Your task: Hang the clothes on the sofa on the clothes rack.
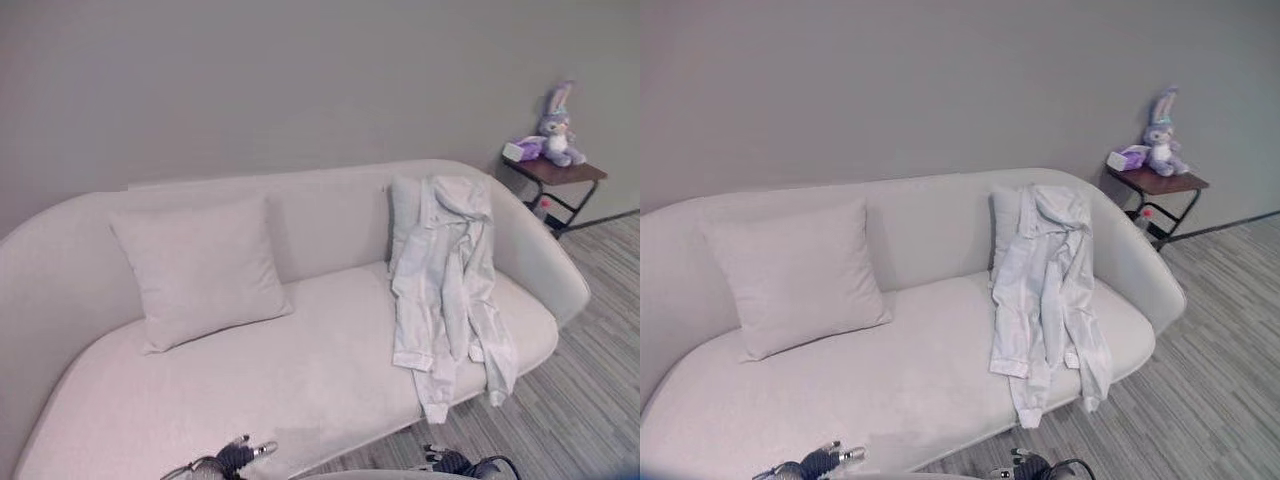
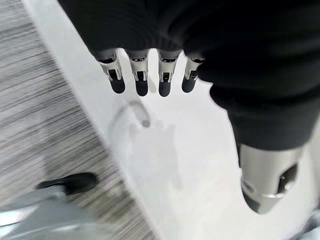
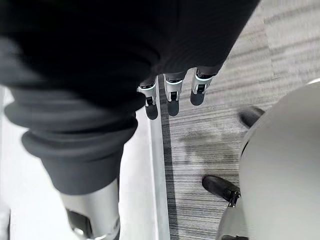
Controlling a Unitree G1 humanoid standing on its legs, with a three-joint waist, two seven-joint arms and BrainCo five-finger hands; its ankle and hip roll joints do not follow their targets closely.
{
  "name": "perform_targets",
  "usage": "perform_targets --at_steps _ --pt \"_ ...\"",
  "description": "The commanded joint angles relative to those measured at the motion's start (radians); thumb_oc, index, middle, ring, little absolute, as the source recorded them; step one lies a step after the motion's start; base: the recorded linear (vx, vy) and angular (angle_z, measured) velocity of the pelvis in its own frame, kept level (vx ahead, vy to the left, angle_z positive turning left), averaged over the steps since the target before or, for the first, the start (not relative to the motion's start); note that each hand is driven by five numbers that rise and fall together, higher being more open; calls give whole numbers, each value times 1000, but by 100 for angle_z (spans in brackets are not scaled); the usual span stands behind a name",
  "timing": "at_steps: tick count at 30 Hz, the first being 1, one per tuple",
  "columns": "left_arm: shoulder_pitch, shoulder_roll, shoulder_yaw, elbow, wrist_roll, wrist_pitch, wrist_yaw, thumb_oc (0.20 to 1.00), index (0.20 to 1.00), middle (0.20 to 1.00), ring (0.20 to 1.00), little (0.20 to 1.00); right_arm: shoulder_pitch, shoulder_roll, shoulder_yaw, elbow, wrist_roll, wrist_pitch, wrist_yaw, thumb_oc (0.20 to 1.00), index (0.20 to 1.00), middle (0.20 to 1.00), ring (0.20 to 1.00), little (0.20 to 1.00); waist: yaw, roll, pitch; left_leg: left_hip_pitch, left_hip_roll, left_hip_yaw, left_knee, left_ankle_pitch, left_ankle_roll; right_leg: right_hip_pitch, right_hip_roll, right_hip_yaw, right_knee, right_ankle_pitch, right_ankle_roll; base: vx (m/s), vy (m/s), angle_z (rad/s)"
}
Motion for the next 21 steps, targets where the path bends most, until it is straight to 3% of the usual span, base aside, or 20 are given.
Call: perform_targets --at_steps 1,7,9,12,14,16,19,20,21 --pt "-32 -2 2 -29 -17 -26 8 1000 1000 1000 1000 1000 -47 -15 -28 0 1 -11 -14 1000 1000 1000 1000 1000 8 6 36 -37 96 -19 0 9 -156 0 13 52 12 0 -77 112 -106 64" --pt "-61 4 -18 -17 -23 -32 23 1000 1000 1000 1000 1000 -45 -17 -21 6 -3 -13 -18 1000 1000 1000 1000 1000 -8 -18 46 -16 165 -60 0 12 -163 -73 -82 129 12 16 -55 124 -217 44" --pt "-65 5 -18 -32 -27 -30 25 1000 1000 1000 1000 1000 -44 -18 -9 14 -13 -13 -17 1000 1000 1000 1000 1000 -11 -30 50 -9 193 -81 0 15 -165 -91 -90 161 12 24 -47 148 -360 17" --pt "-69 14 -26 -45 -30 -33 26 1000 1000 1000 1000 1000 -46 -15 -2 3 -18 -15 -12 1000 1000 1000 1000 1000 -15 -66 42 -18 241 -101 0 27 -168 -84 -55 172 12 25 -44 141 -592 25" --pt "-56 -2 -23 -47 -29 -29 20 1000 1000 1000 1000 1000 -47 -37 11 -29 -21 -30 -10 1000 1000 1000 1000 1000 -29 -66 21 -42 352 -89 0 85 -161 -45 41 144 12 26 -38 207 -898 24" --pt "-60 -24 -41 -47 -18 -22 19 1000 1000 1000 1000 1000 -43 -47 8 -11 -13 -27 -18 1000 1000 1000 1000 1000 -38 -60 26 -40 398 -21 4 105 -149 -12 67 110 12 3 -37 151 -558 24" --pt "-56 -38 -43 -80 -19 -16 5 1000 1000 1000 1000 1000 -23 -65 -12 7 -5 -28 -26 1000 1000 1000 1000 1000 -49 -62 59 -32 398 76 78 108 -162 25 71 44 12 4 -46 114 -438 106" --pt "-45 -37 -36 -59 -16 -26 4 1000 1000 1000 1000 1000 -25 -48 -5 11 -13 -30 -19 1000 1000 1000 1000 1000 -19 -64 62 -53 269 -10 115 75 -170 29 116 61 12 -10 -61 131 -579 76" --pt "-42 -34 -46 -17 -14 -29 7 1000 1000 1000 1000 1000 -30 -40 -5 12 -7 -28 -17 1000 1000 1000 1000 1000 -10 -59 59 -77 208 21 84 62 -168 29 139 59 12 -16 -64 133 -516 -1"
